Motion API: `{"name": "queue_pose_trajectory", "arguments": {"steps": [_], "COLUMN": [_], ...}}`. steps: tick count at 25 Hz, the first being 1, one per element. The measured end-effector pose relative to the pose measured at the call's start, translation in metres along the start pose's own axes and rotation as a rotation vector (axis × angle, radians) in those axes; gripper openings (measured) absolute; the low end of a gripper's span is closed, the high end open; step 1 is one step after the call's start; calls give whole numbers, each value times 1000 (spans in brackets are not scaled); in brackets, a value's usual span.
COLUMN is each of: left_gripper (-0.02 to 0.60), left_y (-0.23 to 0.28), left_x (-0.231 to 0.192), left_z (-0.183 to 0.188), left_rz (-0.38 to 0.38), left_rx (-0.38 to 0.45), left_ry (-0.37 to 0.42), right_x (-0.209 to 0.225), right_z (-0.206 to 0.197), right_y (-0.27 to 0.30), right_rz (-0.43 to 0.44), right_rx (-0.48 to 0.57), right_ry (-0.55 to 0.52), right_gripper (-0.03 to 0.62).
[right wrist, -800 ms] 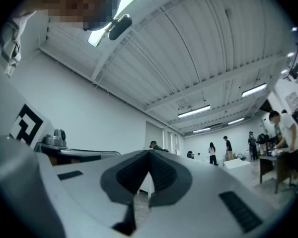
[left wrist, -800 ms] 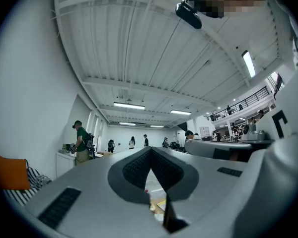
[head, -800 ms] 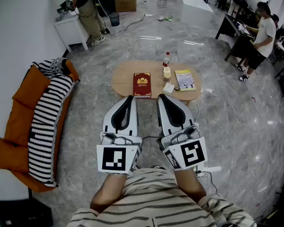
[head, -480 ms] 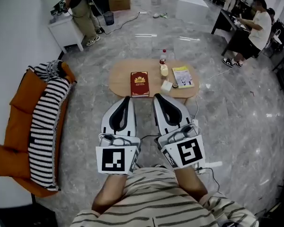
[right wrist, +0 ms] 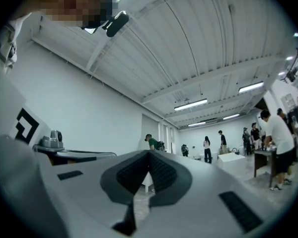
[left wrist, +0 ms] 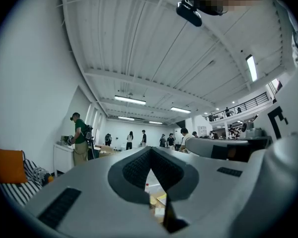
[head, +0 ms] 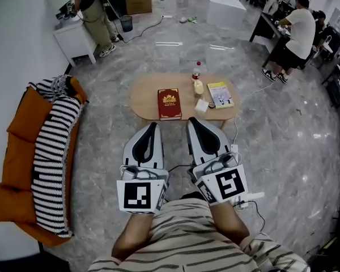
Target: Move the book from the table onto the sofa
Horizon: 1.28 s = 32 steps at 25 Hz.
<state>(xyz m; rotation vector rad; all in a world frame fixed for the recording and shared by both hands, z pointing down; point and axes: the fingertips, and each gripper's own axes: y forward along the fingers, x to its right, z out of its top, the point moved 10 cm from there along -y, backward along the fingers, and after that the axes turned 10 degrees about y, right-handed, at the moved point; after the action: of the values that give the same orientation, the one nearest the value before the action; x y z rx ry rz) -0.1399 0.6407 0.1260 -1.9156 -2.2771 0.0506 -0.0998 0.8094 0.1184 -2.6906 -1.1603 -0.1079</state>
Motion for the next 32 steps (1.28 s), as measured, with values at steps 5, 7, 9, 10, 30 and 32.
{"name": "queue_pose_trajectory", "arguments": {"steps": [5,7,9,10,30,32], "left_gripper": [5,5,5,5,5,5], "left_y": [3,8,15,22,272,294], "left_x": [-26,-34,-41,-44,-102,-102], "left_z": [-22,-32,-44,-51,-219,-242], "left_rz": [-15,-15,-16,-18,-58,-62], "left_rx": [-37,-55,-74,-84,-448,-500], "left_ry": [-47,-67,-82,-87,-91,-100], "right_x": [-11,-11,-7,-3,213,237], "right_z": [-16,-23,-33,-39,-186,-208], "right_y": [17,24,34,40,209,223], "right_rz": [-47,-61,-80,-89,-242,-256], "right_rx": [-37,-62,-85,-96,-383,-424], "right_ry": [-13,-20,-21,-18,186,215], "right_gripper": [12,12,12,12,12,12]}}
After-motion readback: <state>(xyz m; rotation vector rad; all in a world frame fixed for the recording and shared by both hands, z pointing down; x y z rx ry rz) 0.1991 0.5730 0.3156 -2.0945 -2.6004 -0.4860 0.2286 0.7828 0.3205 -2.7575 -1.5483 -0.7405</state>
